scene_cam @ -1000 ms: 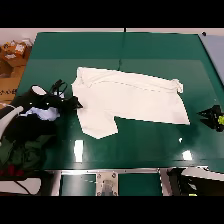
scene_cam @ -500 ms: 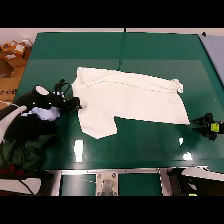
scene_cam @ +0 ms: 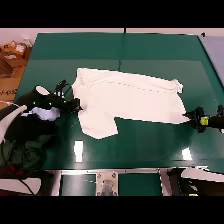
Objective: Fold the shirts.
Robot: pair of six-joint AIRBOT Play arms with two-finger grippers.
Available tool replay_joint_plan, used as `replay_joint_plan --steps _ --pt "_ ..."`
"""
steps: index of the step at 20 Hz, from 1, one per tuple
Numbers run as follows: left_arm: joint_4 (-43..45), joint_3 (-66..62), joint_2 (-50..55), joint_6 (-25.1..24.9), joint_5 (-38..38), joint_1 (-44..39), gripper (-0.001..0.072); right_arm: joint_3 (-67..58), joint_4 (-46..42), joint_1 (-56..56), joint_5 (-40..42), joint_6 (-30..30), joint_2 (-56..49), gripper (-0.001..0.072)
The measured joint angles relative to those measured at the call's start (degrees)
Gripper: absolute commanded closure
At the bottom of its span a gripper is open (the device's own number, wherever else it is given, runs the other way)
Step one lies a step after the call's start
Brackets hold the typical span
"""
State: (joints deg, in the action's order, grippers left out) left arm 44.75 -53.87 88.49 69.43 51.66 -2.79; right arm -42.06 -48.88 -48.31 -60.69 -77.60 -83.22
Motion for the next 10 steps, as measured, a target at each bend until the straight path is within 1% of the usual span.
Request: replay_joint_plan --steps 2,3,5,8,10 --pt "-0.07 0.0 0.0 -0.31 0.11 0.0 0.0682 0.07 -0.61 0.48 0.7 -0.07 -0.22 0.0647" --pt "-0.09 -0.04 0.0 -0.44 0.22 0.0 0.0683 0.04 -1.27 0.61 1.03 -0.09 -0.26 0.0697" --pt "0.46 -0.68 -0.04 -1.18 1.11 -0.07 0.0685 -0.81 -1.42 0.83 0.83 0.85 -0.24 0.0698" --pt "1.03 -4.57 -2.78 -1.25 5.31 -0.11 0.0685 -5.46 1.49 1.18 -0.17 5.53 1.66 0.0698" --pt "2.45 -9.38 -7.34 0.33 8.7 -0.35 0.0685 -11.89 9.07 1.6 -4.9 7.78 4.76 0.0698"
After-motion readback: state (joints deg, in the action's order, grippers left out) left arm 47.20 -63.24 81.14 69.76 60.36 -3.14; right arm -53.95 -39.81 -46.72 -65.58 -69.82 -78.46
